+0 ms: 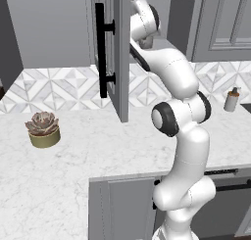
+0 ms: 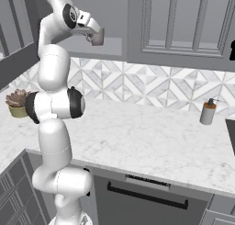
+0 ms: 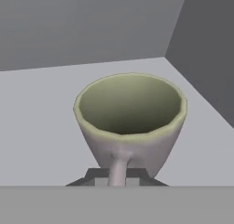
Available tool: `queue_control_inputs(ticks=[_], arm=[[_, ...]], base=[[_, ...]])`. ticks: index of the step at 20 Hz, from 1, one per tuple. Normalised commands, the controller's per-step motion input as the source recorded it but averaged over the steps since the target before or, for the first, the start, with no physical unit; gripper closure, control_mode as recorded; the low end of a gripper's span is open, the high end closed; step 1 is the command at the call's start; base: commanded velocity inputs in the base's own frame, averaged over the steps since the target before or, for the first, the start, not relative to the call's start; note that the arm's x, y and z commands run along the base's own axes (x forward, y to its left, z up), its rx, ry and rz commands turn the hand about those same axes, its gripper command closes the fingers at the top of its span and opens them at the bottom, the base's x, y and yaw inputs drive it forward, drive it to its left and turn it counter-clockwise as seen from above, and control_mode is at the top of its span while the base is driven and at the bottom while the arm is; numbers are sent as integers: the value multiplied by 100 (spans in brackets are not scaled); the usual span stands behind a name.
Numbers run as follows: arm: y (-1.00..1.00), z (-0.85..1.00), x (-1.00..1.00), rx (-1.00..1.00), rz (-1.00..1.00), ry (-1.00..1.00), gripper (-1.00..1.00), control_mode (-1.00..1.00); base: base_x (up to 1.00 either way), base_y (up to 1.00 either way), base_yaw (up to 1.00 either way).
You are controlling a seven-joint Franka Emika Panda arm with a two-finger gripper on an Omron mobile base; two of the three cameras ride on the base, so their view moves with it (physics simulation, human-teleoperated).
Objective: Gather all objects into one cabinet and sort the glasses and bowls to opposite sides.
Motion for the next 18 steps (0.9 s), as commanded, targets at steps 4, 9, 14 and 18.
queue_control_inputs(ticks=[4,9,14,18], arm=[[0,0,0,0,0,0,100,-100],[-75,9,-87,2,1,-6,100,-100],[-85,25,-100,4,12,-14,100,-100],[-37,-41,-100,13,13,-26,100,-100]], base=[[0,0,0],[0,0,0],[0,0,0],[0,0,0]])
